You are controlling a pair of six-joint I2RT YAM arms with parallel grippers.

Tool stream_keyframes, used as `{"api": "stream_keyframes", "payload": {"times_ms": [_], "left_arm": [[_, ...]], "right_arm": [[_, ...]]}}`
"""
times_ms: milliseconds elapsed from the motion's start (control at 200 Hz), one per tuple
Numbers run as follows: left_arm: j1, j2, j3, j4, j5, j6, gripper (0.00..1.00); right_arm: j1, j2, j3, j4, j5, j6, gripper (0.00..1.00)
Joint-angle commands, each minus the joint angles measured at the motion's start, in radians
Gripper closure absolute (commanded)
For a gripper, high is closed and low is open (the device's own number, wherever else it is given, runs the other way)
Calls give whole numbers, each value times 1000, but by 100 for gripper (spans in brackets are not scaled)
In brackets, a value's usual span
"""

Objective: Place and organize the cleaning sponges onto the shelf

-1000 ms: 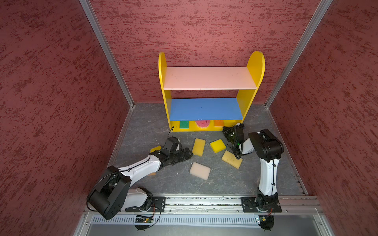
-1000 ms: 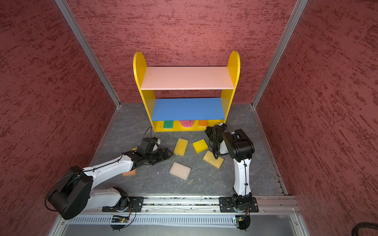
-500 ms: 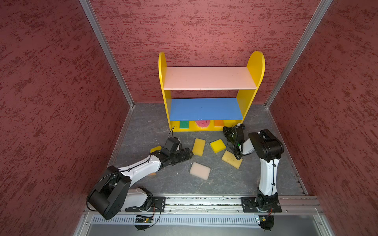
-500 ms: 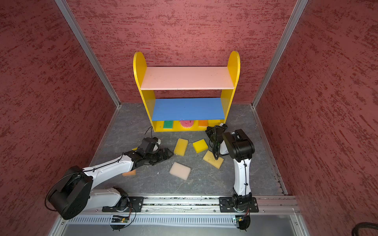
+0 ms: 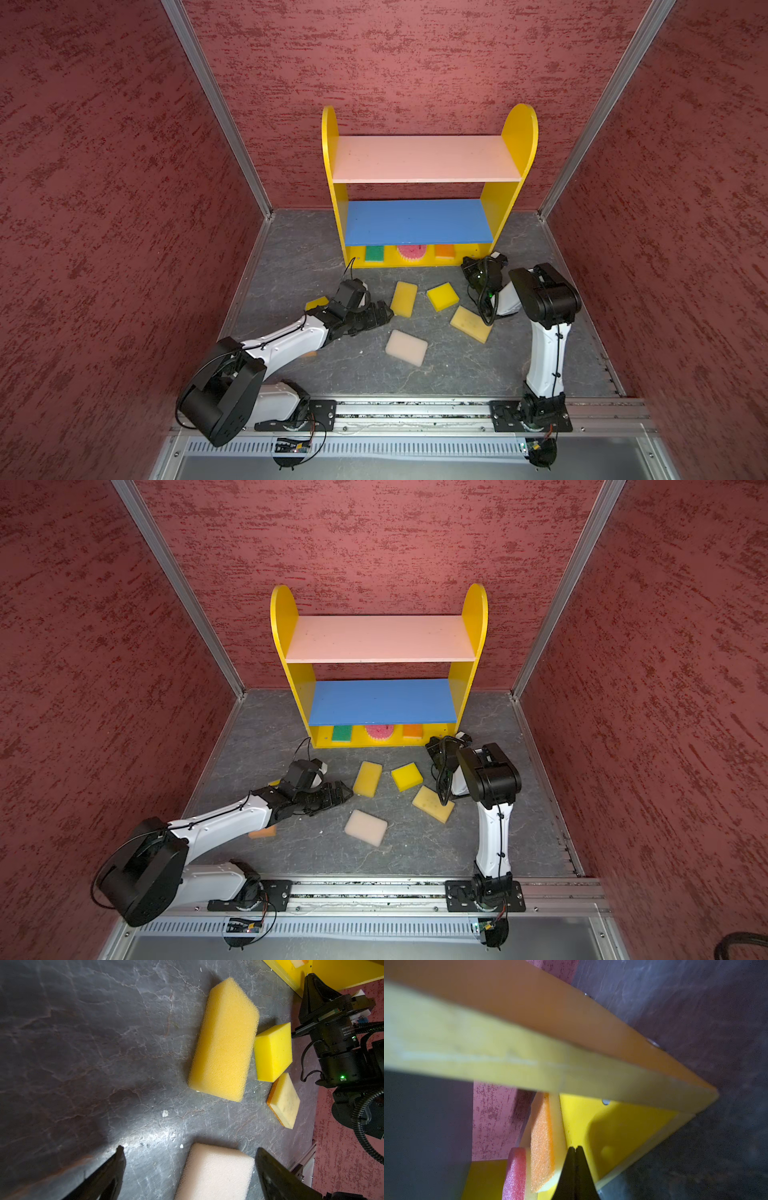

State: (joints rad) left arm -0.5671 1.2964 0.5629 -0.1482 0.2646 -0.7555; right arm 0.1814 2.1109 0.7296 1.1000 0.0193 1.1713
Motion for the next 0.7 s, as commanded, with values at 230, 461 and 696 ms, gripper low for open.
{"api": "stream_keyframes", "payload": {"times_ms": [230,461,696], "left_arm": [[-13,21,24,40,0,-14,3],[-16,17,22,40,-1,-14,3],[-17,1,16,30,-8,-18,3]], "right_arm": [[8,-104,-52,-72,-61,-99,84],[41,-135,0,-131,-93,-168,77],[44,-98,56,-140,-110,-173,62]]}}
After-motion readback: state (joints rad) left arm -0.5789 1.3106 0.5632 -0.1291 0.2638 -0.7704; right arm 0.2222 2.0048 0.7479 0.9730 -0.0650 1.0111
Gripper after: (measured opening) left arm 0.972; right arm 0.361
